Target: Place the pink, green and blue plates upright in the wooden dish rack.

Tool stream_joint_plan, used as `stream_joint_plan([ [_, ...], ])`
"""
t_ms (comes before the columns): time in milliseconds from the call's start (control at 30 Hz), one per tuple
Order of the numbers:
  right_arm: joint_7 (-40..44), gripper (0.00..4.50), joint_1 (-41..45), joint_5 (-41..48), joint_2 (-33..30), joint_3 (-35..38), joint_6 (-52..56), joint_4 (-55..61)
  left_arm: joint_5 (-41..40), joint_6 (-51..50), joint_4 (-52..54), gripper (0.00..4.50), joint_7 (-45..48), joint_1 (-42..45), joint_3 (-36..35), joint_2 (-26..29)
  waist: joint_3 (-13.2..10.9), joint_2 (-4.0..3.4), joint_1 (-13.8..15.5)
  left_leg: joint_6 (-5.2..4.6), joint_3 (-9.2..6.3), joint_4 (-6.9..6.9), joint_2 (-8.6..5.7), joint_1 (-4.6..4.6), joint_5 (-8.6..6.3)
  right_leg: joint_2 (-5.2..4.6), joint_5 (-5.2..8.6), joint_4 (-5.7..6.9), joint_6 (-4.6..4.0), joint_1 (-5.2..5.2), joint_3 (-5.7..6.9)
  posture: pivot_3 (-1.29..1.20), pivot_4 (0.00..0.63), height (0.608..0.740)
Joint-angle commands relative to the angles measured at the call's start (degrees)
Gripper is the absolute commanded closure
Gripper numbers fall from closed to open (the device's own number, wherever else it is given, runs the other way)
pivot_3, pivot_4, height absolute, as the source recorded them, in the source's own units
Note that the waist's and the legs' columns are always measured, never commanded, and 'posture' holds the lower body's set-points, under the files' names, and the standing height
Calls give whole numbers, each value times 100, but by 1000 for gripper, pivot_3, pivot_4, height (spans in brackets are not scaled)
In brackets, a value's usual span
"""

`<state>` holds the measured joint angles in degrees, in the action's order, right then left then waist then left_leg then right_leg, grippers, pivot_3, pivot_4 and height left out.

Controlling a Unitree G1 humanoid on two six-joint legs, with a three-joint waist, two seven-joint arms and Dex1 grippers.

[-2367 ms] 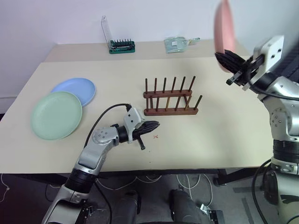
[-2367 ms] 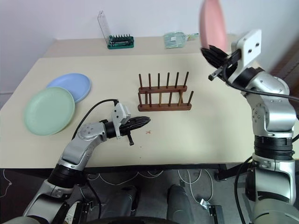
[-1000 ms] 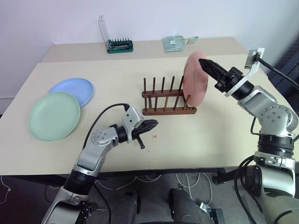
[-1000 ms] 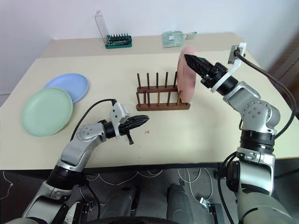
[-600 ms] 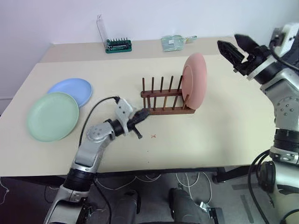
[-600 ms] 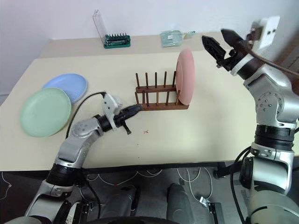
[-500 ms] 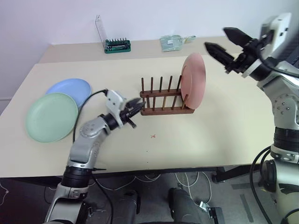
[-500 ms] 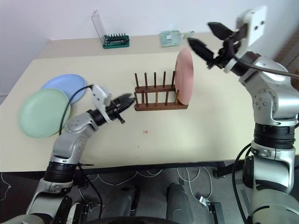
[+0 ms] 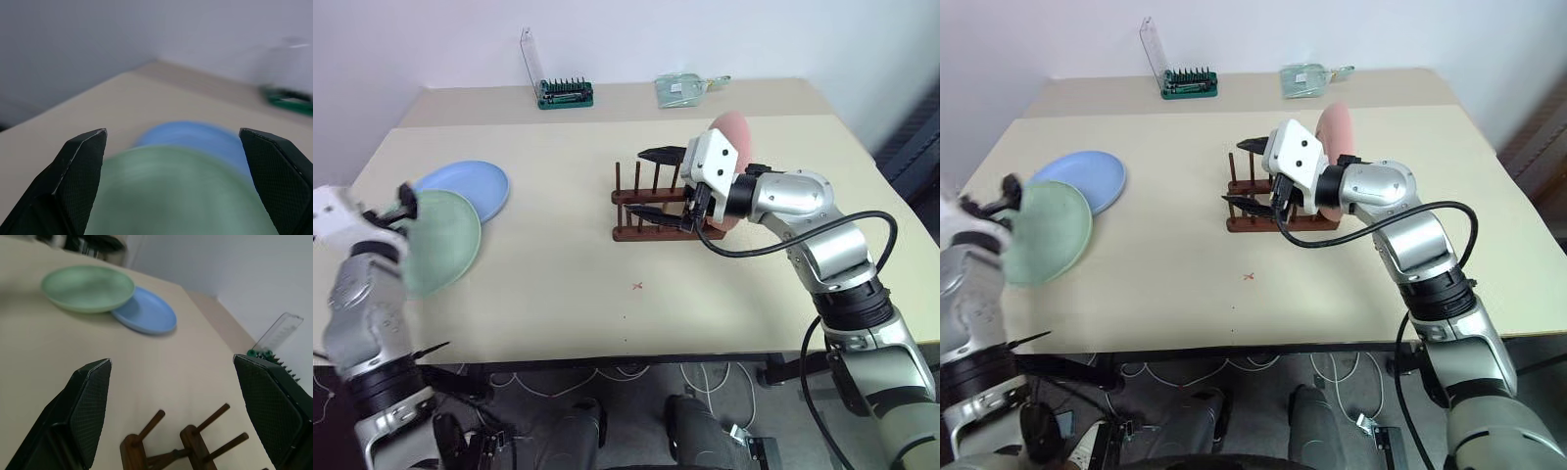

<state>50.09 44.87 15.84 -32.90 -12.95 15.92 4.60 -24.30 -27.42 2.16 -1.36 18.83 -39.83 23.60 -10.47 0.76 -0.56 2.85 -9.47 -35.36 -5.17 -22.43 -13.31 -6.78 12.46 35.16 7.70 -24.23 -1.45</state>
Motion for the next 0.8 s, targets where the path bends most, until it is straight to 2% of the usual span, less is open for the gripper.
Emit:
stream_joint_plan([
  [33,113,419,80,-127,125,64,-257,-74,-122,-218,190,64,-394,-37,-268,12,-3,6,3,2,-3,0,0,0,1,0,0,1,0,0,1,0,150,740],
  [133,196,419,89,-223,257,39,-396,-273,-489,-450,205,64,-900,-112,-820,-251,1,16,-22,5,-3,1,1,1,2,2,0,1,-1,0,1,0,150,740],
  [233,283,419,85,-305,371,35,-545,-427,-721,-1091,275,64,-1215,-288,-829,-494,1,16,-49,6,0,5,2,4,2,2,-1,4,-2,-2,1,0,150,740],
  [333,316,419,76,-373,436,64,-651,-546,-1000,-1144,129,64,-1497,-272,-1086,-716,4,27,-36,7,-1,5,3,3,3,3,-2,5,-4,-4,1,0,150,740],
  [467,340,419,3,-466,467,96,-743,-587,-1134,-1111,9,64,-1554,-317,-1090,-781,5,34,-30,8,1,5,3,3,3,3,-3,5,-5,-4,1,0,150,740],
  [567,322,419,-113,-461,447,142,-716,-483,-1173,-970,-140,914,-1512,-244,-1022,-809,6,34,-26,8,0,5,3,4,3,3,-3,5,-5,-3,1,0,150,740],
  [800,281,419,-225,-491,447,180,-687,-363,-1238,-858,-328,4478,-1530,-173,-923,-776,6,35,-24,8,1,5,3,3,3,3,-3,4,-5,-3,1,0,150,740],
])
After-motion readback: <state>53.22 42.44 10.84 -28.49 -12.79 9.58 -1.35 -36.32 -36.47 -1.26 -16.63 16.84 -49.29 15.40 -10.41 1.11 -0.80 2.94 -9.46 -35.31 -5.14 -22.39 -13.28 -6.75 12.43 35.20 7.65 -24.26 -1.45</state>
